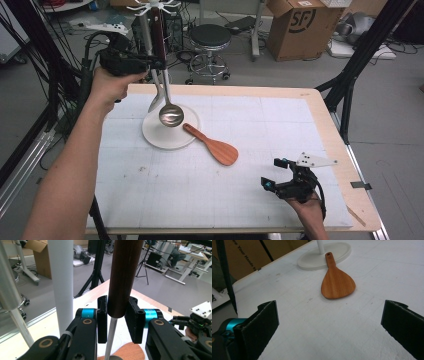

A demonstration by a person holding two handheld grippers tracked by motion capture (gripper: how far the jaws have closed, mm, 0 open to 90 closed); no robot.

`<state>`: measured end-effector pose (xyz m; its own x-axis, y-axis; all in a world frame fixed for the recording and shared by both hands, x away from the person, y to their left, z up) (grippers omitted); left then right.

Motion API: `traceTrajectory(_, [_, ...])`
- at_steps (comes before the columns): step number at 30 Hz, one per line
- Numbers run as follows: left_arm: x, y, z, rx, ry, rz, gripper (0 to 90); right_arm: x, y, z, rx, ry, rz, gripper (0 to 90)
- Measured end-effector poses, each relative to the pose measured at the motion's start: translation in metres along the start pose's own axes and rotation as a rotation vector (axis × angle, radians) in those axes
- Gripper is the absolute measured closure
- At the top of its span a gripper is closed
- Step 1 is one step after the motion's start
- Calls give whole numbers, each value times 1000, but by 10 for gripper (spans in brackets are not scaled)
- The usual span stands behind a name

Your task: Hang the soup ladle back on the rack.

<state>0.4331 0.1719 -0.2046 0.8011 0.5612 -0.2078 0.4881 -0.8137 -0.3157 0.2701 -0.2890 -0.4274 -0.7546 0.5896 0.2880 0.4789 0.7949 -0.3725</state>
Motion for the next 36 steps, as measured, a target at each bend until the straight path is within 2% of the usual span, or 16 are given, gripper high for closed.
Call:
traceTrajectory(11, [3, -1, 2, 6, -13, -32, 720, 0, -1, 0, -11, 5, -5, 4])
traceTrajectory(26, [2, -16, 7, -1, 52, -81, 657, 0, 0, 0, -7, 9, -8, 4])
traceTrajectory(31, [4, -23, 11, 1, 53, -86, 662, 1, -2, 0, -20, 11, -4, 4])
traceTrajectory(36, [1, -30, 10, -9, 57, -80, 715, 2, -4, 0, -23, 15, -5, 4])
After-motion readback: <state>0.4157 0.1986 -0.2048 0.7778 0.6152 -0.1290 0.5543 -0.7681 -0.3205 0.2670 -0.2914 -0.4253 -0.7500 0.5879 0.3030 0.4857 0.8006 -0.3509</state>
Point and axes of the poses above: each handheld gripper's, and its own axes: y roughly forward along the jaws, z roughly out of its underside, x roughly to its left, the point moved 2 cm from there along y, roughly forward along the jaws, and after that the axes turned 1 degree about -z, right-handed, at the moved point
